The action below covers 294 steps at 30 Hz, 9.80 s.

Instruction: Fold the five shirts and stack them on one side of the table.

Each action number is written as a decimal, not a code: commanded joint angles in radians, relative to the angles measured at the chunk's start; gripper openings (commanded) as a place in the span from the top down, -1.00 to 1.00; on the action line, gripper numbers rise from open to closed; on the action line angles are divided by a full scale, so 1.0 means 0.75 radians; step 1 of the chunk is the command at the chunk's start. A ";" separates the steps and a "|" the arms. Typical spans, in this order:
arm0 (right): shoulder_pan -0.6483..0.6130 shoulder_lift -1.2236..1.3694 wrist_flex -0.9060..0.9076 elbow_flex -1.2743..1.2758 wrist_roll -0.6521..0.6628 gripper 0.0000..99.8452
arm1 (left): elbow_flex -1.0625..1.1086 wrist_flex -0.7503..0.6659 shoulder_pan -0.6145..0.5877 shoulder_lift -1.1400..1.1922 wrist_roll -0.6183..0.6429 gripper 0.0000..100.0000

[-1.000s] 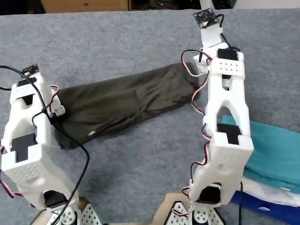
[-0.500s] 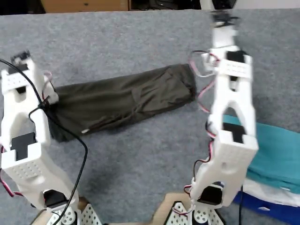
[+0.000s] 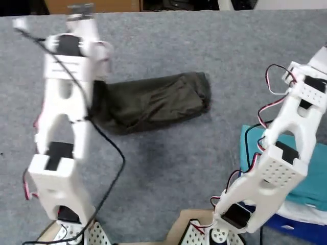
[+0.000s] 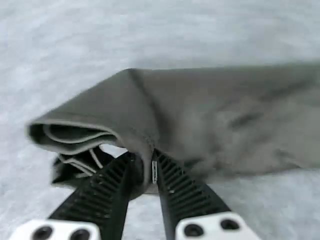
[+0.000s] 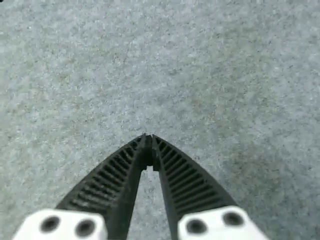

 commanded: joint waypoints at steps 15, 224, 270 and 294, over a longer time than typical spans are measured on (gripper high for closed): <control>0.024 -0.003 -0.035 -0.021 -0.004 0.99 | -0.301 -0.321 0.589 0.328 0.014 0.96; -0.742 0.199 1.555 -1.280 0.542 0.99 | -1.037 -0.018 0.243 0.963 0.336 0.96; -0.635 -0.500 1.551 -0.318 0.513 0.99 | -1.356 0.012 0.055 1.181 0.192 0.81; -0.717 -1.126 1.097 0.934 -0.354 0.43 | -1.342 0.010 0.025 1.196 0.268 0.43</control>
